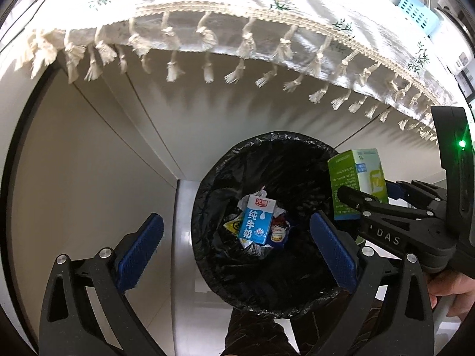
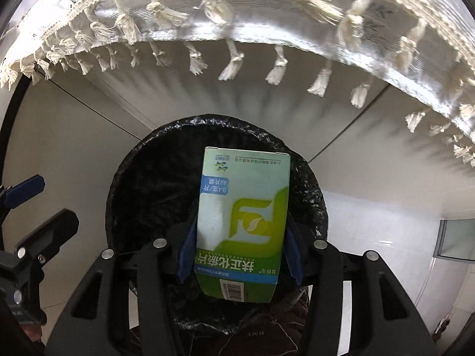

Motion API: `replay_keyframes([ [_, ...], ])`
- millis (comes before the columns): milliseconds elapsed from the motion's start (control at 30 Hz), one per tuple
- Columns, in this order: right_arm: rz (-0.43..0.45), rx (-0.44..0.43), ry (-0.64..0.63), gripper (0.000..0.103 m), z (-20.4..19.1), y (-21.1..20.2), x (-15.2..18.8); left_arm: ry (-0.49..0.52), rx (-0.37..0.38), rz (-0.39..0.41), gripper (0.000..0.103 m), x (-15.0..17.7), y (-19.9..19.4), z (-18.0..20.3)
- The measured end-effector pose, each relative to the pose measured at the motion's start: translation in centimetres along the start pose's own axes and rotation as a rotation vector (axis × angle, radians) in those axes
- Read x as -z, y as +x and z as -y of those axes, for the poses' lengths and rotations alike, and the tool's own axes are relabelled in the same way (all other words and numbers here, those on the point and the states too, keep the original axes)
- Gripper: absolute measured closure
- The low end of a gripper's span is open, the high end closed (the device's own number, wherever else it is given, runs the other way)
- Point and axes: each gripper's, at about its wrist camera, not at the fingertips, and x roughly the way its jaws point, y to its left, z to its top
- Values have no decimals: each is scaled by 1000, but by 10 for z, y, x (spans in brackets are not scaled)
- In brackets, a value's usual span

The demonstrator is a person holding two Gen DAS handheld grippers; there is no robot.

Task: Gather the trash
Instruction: 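Open both tools to drop the milk carton and tea box into the bin, then move both open tools back over the table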

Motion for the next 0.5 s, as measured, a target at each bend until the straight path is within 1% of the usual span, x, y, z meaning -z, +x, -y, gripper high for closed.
replay_keyframes([
  [67,7,0,-2,44,-4,1,-3,2,-8,1,6,2,-1,-2],
  [133,11,-2,2,39,-4,5,-4,-1,-10,0,6,2,0,-3],
  [233,5,4,5,35,-3,6,-5,-5,-12,-2,6,3,-1,-5],
  [267,4,6,5,31,-4,11,-7,-5,-14,-1,6,3,0,-5],
  [300,9,6,5,30,-5,8,-6,-5,-14,-1,6,3,0,-6],
  [467,21,20,11,15,1,1,-6,-8,-17,-2,6,1,1,-5],
  [500,22,21,19,14,3,-2,-6,-9,-18,-4,6,1,1,-4],
])
